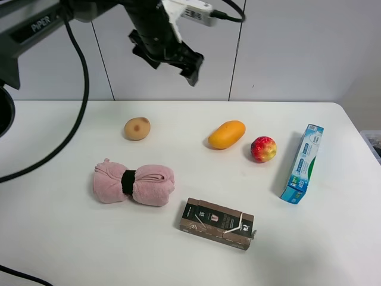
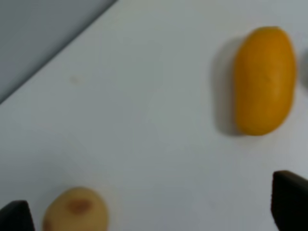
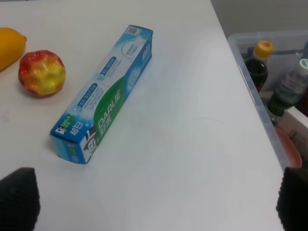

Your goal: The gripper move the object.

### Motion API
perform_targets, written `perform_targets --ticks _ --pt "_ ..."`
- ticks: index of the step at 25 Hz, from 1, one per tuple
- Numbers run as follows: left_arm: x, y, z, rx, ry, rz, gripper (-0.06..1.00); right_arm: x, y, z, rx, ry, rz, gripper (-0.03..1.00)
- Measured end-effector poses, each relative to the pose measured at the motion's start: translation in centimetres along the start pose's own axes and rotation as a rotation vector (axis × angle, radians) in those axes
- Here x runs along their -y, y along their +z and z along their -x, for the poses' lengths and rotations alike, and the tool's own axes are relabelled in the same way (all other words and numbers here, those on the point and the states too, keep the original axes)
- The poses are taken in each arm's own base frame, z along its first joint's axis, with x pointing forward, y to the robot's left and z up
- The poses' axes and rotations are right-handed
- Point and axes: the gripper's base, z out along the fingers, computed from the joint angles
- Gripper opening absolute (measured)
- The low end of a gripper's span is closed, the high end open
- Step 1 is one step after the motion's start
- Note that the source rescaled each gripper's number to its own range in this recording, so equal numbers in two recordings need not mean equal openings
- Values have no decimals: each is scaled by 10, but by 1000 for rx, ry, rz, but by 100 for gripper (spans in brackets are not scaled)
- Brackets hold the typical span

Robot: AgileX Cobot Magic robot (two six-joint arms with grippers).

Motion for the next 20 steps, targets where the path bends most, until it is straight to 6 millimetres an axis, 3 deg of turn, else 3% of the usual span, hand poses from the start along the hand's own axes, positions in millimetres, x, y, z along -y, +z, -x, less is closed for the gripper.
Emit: perform_targets --ticks 6,10,16,20 --pt "-98 -15 -16 -16 -117 145 99 0 0 0 0 0 0 100" --pt "-137 -34 -34 -42 -150 205 99 0 0 0 0 0 0 100" --pt "-168 -53 -80 -133 -219 236 99 0 0 0 0 0 0 100" --pt "-169 -78 -122 -121 -258 264 99 0 0 0 0 0 0 100"
